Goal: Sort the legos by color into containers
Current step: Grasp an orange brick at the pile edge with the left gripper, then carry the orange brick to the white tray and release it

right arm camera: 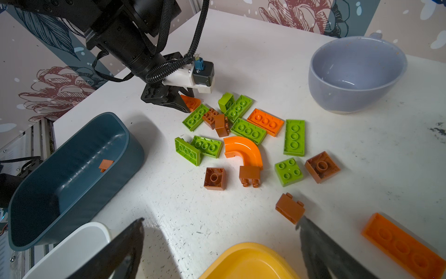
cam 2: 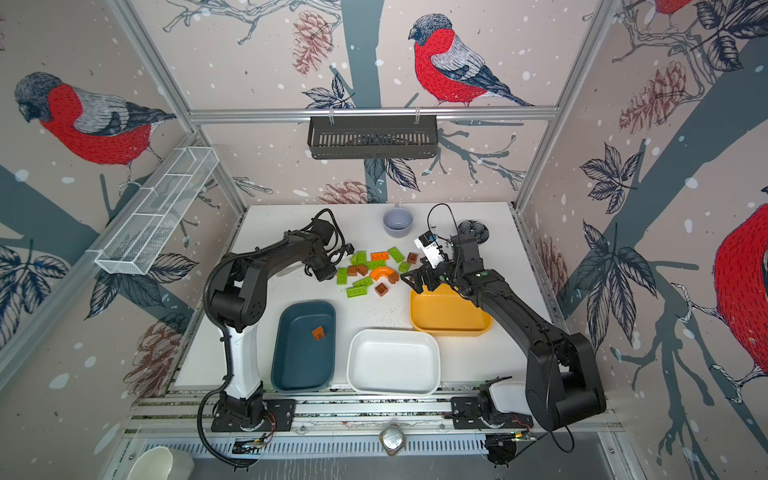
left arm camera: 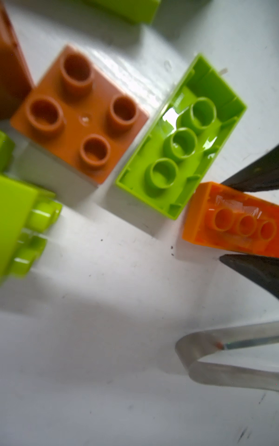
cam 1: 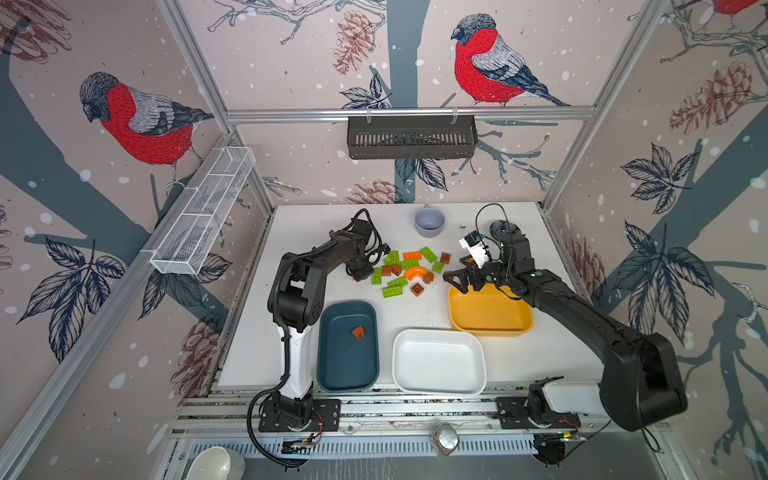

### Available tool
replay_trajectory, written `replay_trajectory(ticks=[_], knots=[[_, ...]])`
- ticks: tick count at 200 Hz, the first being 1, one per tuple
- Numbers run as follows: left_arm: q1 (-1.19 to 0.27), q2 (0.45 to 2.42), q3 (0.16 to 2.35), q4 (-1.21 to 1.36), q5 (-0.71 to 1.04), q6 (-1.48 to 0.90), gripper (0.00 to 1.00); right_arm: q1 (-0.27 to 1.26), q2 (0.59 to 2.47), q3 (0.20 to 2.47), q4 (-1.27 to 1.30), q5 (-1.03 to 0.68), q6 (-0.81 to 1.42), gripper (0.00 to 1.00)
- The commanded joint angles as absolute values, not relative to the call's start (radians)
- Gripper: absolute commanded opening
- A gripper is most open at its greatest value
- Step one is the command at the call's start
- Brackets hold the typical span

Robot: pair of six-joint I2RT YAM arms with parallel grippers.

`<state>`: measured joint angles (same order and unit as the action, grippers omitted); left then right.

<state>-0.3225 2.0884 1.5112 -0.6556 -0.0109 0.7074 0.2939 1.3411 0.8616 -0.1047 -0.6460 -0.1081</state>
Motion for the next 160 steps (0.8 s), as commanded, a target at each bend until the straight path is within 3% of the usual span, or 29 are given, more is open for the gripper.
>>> replay_trajectory(ticks=[1,34,101,160], knots=[[-0.318,2.108,1.527,-0.692,-0.017,0.694,0.34,0.295,1.343,0.866,-0.097,-0.648,-0.108,0.99],[-0.316,2.108,1.546,-0.721,-0.021,0.665,0.29,0.294,1.341,0.863,-0.097,-0.646,-0.110,0.99],[-0.331,2.040,1.680,-0.881,0.081,0.518,0.30,0.284,1.343,0.866,-0.070,-0.648,-0.096,0.99],[-0.528,1.817,1.632,-0.994,0.214,0.365,0.31,0.263,1.310,0.857,-0.058,-0.693,-0.068,0.99]])
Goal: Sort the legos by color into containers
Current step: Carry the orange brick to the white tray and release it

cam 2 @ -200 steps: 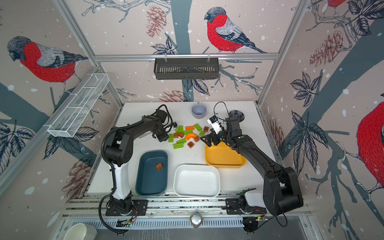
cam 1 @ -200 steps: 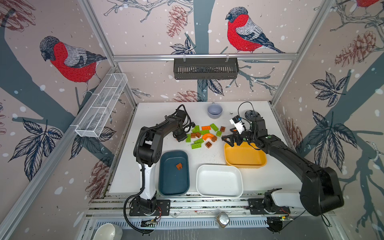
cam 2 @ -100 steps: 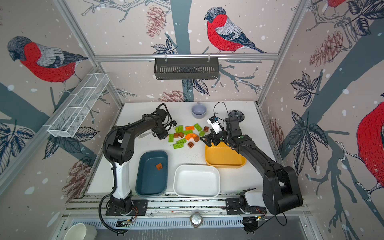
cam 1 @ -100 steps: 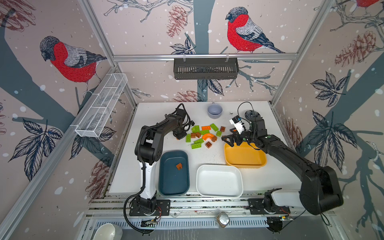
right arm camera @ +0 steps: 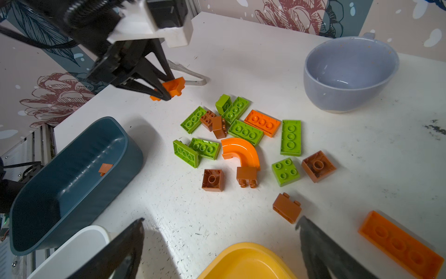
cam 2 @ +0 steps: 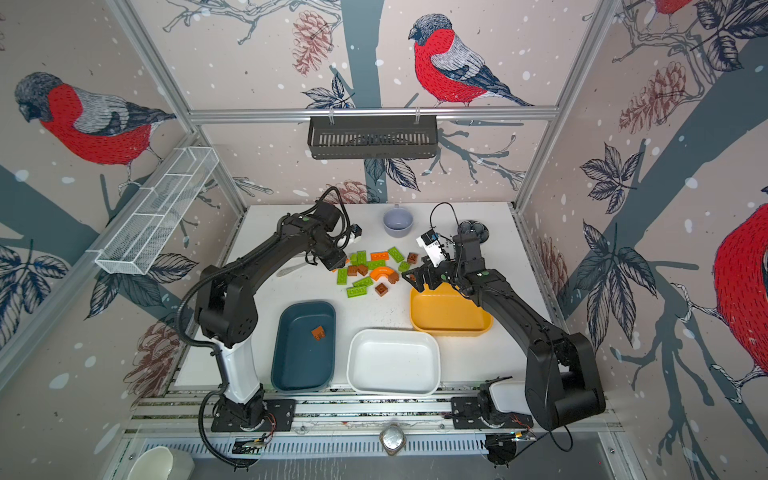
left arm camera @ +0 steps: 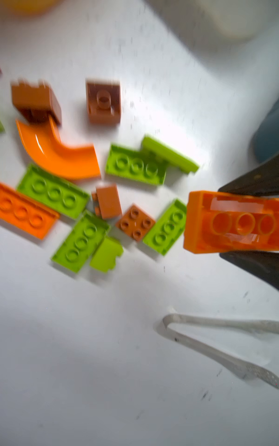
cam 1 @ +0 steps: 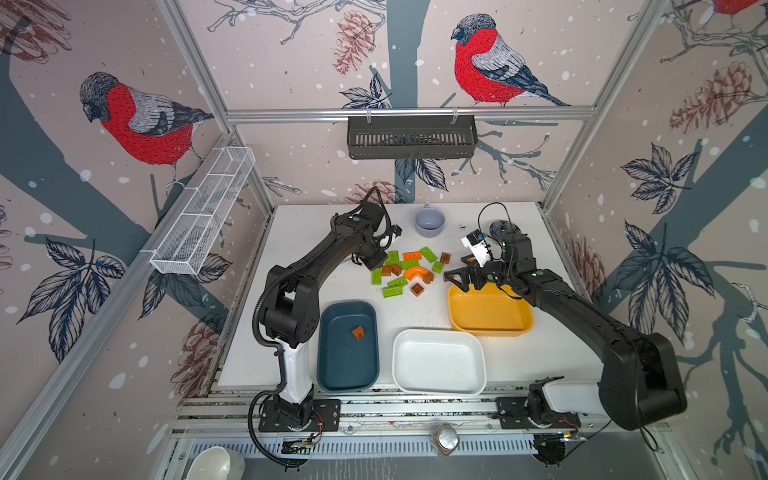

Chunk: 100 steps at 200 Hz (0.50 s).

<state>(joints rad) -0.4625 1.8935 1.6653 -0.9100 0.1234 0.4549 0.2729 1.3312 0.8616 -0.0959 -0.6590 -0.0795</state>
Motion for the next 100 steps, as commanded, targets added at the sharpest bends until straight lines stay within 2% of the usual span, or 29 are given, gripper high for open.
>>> replay_trajectory(ticks=[1,63,100], knots=[[-0.532,1.811,1.629,-0.993,0.218,0.362,0.31,0.263,1.309,0.856,-0.057,-0.693,-0.068,0.99],[-0.787,1.640,1.421,-0.893,0.356,0.231,0.30,0.201,1.258,0.847,-0.076,-0.695,-0.059,0.99],[-0.847,1.611,1.265,-0.750,0.444,0.147,0.30,0.193,1.206,0.818,-0.080,-0.682,-0.049,0.99]])
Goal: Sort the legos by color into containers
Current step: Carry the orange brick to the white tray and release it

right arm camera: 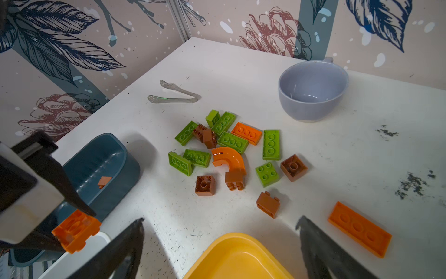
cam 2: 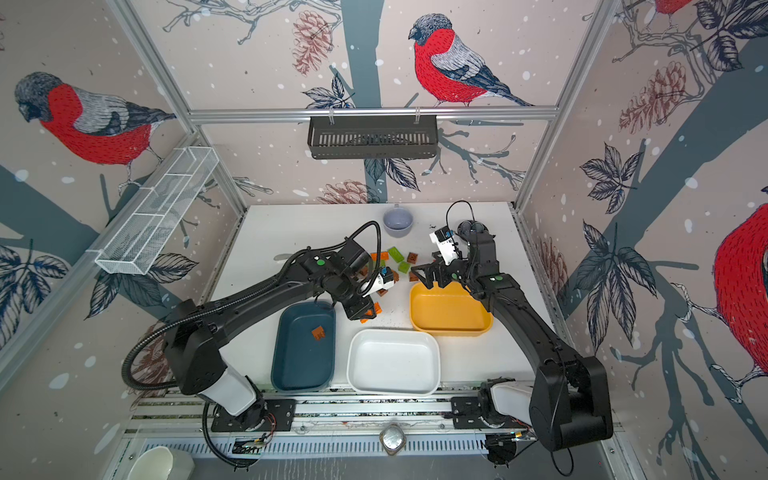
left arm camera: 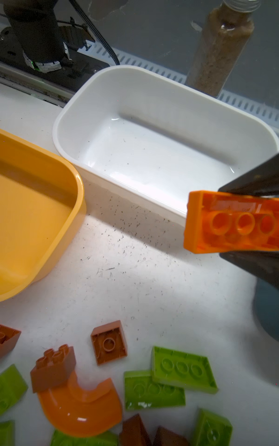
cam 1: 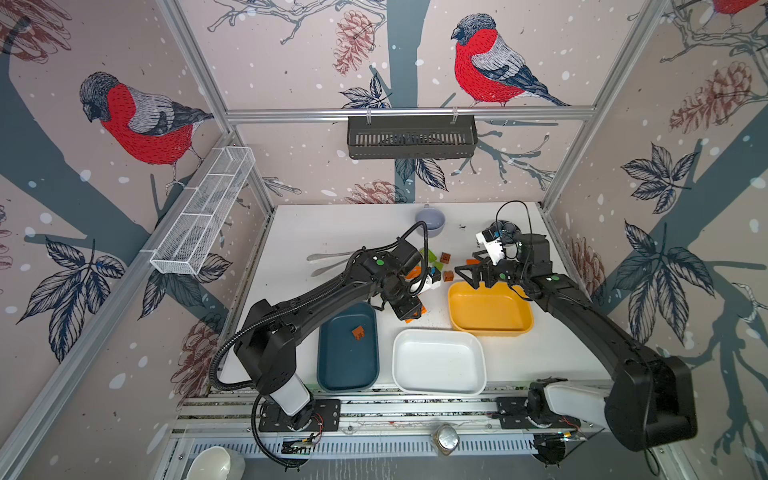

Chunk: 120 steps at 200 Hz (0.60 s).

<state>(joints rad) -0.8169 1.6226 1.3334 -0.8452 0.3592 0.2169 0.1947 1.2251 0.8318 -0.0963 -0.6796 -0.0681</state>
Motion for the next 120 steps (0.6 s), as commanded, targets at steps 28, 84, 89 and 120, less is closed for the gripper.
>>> replay_trajectory(ticks=[28,84,89,120], knots=[[-0.889,1.626,1.187,-0.714,0.461,0.141,0.33,0.190,1.185,0.802,-0.087,-0.667,-0.049,0.99],[-0.900,1.618,1.127,-0.710,0.454,0.172,0.64,0.190,1.164,0.784,-0.087,-0.660,-0.038,0.99],[-0.900,1.619,1.135,-0.716,0.443,0.179,0.68,0.192,1.163,0.782,-0.086,-0.660,-0.037,0.99],[-0.882,1.617,1.211,-0.776,0.380,0.221,0.74,0.192,1.167,0.781,-0.081,-0.662,-0.035,0.99]])
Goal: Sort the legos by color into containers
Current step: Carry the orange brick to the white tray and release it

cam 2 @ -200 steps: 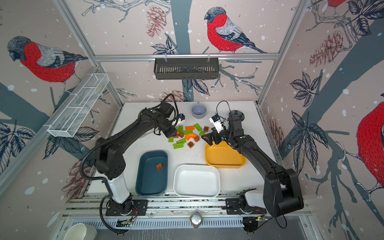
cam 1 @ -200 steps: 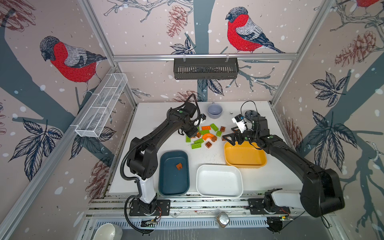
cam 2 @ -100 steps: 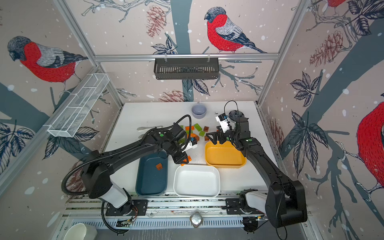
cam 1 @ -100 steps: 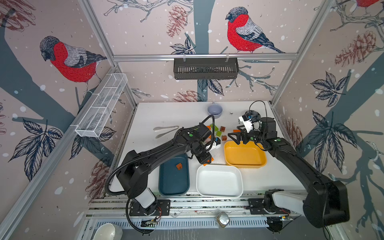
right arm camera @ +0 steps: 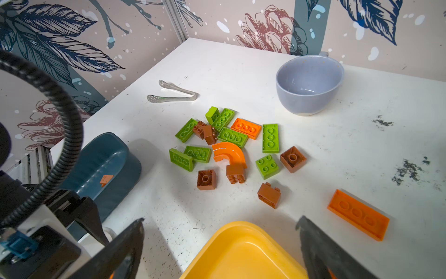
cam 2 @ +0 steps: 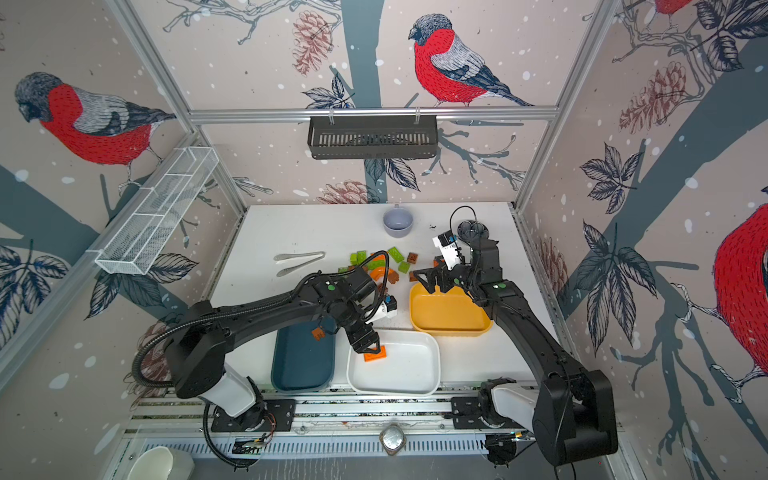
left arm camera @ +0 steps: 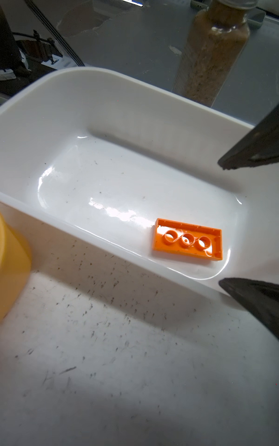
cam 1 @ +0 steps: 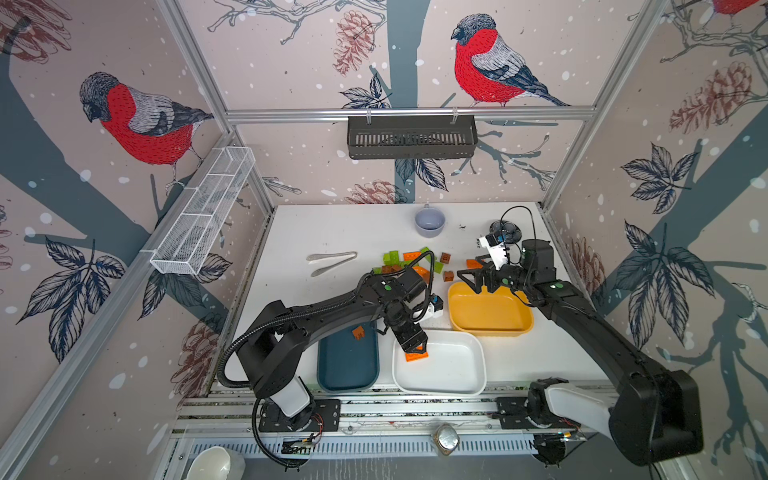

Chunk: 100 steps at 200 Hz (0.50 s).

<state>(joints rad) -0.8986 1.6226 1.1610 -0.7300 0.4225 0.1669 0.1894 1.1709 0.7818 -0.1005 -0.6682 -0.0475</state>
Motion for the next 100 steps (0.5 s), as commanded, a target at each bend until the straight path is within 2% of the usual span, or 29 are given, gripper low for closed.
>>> replay_trajectory(ticks=[1,86,100], knots=[[-0.880,1.617,1.213,-0.778,0.377,0.222,0.74,0.191,1.167,0.781,-0.080,-0.662,-0.035,0.99],[-0.601,1.730,1.384,-0.714,0.030,0.200,0.80,0.189,1.212,0.817,-0.056,-0.673,-0.031,0.99],[-0.547,1.770,1.408,-0.709,0.020,0.151,0.79,0.189,1.219,0.822,-0.056,-0.675,-0.028,0.99]])
